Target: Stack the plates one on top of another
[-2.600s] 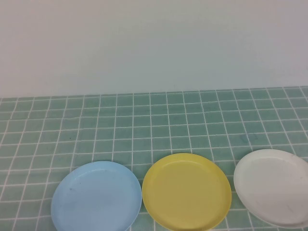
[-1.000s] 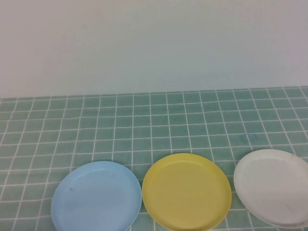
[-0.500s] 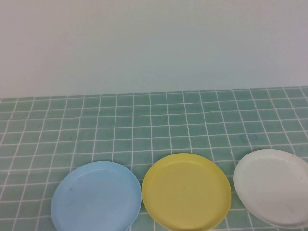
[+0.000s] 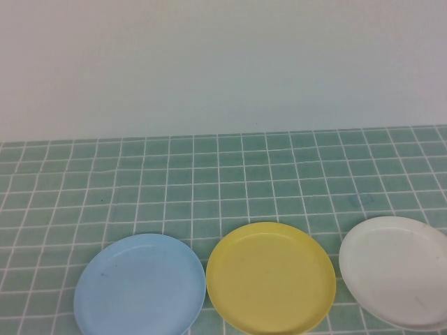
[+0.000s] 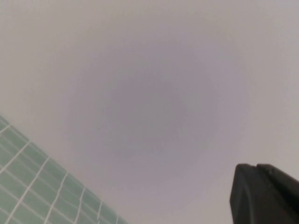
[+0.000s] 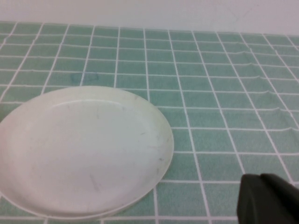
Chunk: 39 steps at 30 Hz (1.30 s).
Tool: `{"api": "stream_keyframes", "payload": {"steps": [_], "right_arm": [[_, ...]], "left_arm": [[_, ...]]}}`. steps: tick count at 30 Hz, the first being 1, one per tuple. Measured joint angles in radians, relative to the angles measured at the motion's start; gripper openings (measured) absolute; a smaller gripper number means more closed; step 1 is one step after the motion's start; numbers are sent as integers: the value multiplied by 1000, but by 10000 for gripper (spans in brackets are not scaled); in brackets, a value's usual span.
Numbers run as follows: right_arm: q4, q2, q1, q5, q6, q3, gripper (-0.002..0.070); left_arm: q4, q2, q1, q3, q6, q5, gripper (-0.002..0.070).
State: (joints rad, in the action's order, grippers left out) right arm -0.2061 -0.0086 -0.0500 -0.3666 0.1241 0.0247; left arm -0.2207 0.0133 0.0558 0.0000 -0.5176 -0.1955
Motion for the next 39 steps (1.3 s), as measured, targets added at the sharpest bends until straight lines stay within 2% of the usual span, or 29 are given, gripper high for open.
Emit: {"api": "stream_keyframes", "payload": {"steps": [5,7,12,17,22,30,34,39], "right_arm": [[0,0,0,0,0,0,-2],[0,0,0,0,0,0,-2],[0,0,0,0,0,0,-2],[0,0,0,0,0,0,-2],[0,0,0,0,0,0,-2],[0,0,0,0,2,0,-2],[0,0,0,0,2,0,-2],[0,0,0,0,2,0,-2]], "left_arm": [[0,2,0,2,-74,164,0],[-6,2,0,2,-119,175,0],[-6,2,0,2,-121,187,0],[92,2,0,-70,-83,367,0],[90,38,0,-177,3,479,0],[140,366,0,-422,81,763,0],[136,563,0,-507,100,802,0],[95,784,0,-525,244,757,0]]}}
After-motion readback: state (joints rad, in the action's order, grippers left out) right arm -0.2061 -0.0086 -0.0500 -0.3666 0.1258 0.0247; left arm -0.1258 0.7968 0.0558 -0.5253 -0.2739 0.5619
